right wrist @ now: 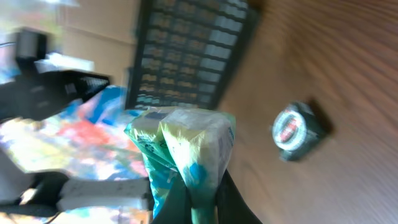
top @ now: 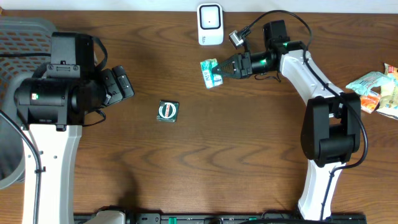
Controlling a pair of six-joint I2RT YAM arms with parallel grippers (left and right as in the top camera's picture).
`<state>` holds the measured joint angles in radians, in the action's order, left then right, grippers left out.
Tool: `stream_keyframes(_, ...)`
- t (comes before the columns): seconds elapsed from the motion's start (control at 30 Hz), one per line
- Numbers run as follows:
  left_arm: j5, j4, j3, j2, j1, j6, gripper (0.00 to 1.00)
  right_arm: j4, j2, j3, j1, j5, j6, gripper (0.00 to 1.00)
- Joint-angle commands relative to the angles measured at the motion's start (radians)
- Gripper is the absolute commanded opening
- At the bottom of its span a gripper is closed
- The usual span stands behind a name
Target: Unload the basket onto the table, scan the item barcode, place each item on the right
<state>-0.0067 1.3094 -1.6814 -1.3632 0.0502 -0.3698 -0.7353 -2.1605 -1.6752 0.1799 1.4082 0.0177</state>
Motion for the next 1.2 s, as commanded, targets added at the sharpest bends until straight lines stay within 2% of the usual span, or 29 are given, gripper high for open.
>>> stream_keyframes(0.0, -0.013, 0.004, -0.002, 0.005, -0.003, -0.012, 0.98, -0.039, 0.016, -0.011, 0.02, -0.278, 0.036, 0.01)
stream_keyframes(0.13, -0.013, 0.004, -0.002, 0.005, -0.003, -0.012, 0.98, -0.124, 0.017, -0.012, 0.043, -0.747, 0.101, 0.01)
stream_keyframes(0.23, -0.013, 0.004, -0.002, 0.005, -0.003, -0.012, 0.98, -0.199, 0.024, -0.034, 0.048, -1.003, 0.109, 0.01)
stream_keyframes(0.47, -0.013, 0.004, -0.002, 0.005, -0.003, -0.012, 0.98, -0.435, 0.031, -0.184, 0.084, -1.452, 0.109, 0.01)
stream_keyframes(0.7, -0.013, 0.004, -0.002, 0.005, -0.003, -0.012, 0.98, -0.452, 0.03, -0.146, 0.209, -1.863, 0.162, 0.01)
stream_keyframes(0.83, -0.013, 0.004, -0.002, 0.005, -0.003, -0.012, 0.98, -0.37, 0.029, -0.08, 0.269, -1.967, 0.181, 0.01)
stream_keyframes(0.97, -0.013, 0.004, -0.002, 0.005, -0.003, -0.012, 0.98, -0.291, 0.029, -0.015, 0.306, -1.976, 0.184, 0.01)
stream_keyframes(1.17, -0.013, 0.003, -0.002, 0.005, -0.003, -0.012, 0.98, -0.269, 0.029, 0.006, 0.359, -1.98, 0.184, 0.01)
